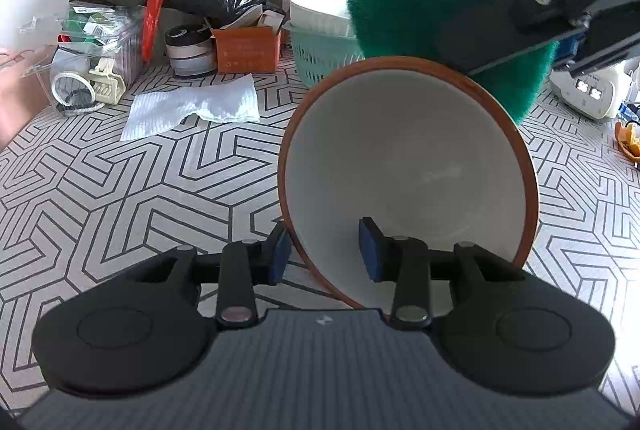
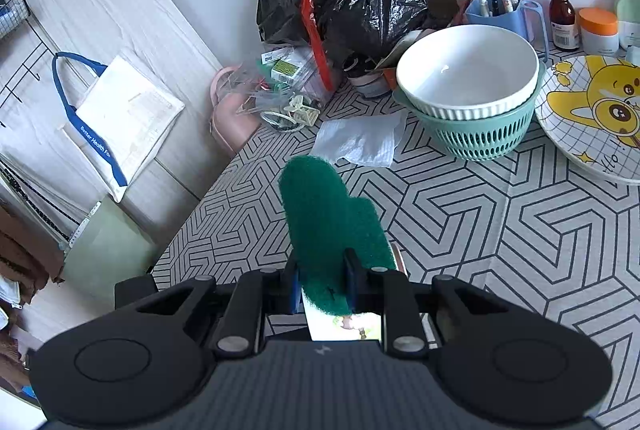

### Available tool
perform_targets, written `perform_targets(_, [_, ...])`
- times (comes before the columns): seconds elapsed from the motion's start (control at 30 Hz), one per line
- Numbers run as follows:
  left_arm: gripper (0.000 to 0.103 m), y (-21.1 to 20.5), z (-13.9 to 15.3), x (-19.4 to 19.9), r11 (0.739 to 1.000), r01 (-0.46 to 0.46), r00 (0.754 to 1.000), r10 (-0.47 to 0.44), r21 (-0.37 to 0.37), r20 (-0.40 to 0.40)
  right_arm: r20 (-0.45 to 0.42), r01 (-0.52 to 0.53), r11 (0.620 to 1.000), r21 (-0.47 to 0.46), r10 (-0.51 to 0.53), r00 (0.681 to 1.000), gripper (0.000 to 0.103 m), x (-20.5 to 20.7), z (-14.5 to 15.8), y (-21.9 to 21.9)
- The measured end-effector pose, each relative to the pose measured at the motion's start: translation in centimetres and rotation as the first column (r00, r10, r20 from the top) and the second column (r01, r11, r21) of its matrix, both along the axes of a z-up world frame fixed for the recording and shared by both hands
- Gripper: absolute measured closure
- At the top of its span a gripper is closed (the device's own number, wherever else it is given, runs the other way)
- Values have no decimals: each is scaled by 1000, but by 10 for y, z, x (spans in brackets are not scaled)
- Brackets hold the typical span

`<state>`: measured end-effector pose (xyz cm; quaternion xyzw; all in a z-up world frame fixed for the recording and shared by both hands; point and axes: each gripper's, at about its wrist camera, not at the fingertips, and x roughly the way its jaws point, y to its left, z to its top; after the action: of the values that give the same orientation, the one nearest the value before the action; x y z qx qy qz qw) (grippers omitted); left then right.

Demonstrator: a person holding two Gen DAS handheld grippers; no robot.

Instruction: Clean bowl

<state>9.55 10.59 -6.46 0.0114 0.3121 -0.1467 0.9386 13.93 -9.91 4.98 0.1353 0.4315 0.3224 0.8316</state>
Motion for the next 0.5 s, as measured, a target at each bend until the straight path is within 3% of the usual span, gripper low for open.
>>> perform_targets(0.5, [66, -12, -1, -5, 1000, -12, 1000, 12, 17, 7, -37, 93, 995, 41, -92, 995, 82, -33, -24, -23])
